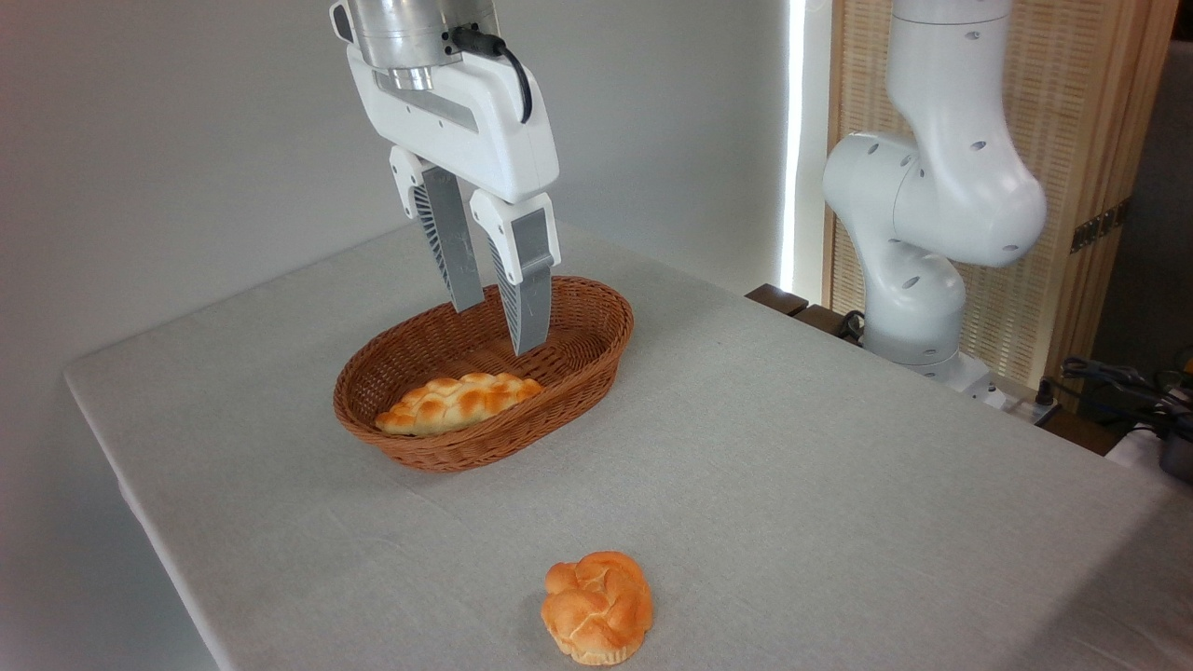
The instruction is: Put bread into the basket
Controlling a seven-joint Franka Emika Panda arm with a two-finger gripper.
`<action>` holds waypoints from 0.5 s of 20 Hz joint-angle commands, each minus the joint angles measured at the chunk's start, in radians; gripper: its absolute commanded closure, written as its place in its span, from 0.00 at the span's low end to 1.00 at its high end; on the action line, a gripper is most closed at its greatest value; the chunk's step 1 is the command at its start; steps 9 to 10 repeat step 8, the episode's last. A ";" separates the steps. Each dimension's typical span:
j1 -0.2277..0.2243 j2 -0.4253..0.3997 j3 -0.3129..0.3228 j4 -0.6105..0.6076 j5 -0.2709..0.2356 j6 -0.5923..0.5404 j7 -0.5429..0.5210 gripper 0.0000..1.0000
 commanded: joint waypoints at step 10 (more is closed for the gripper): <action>-0.009 0.010 0.009 0.021 0.014 -0.020 0.000 0.00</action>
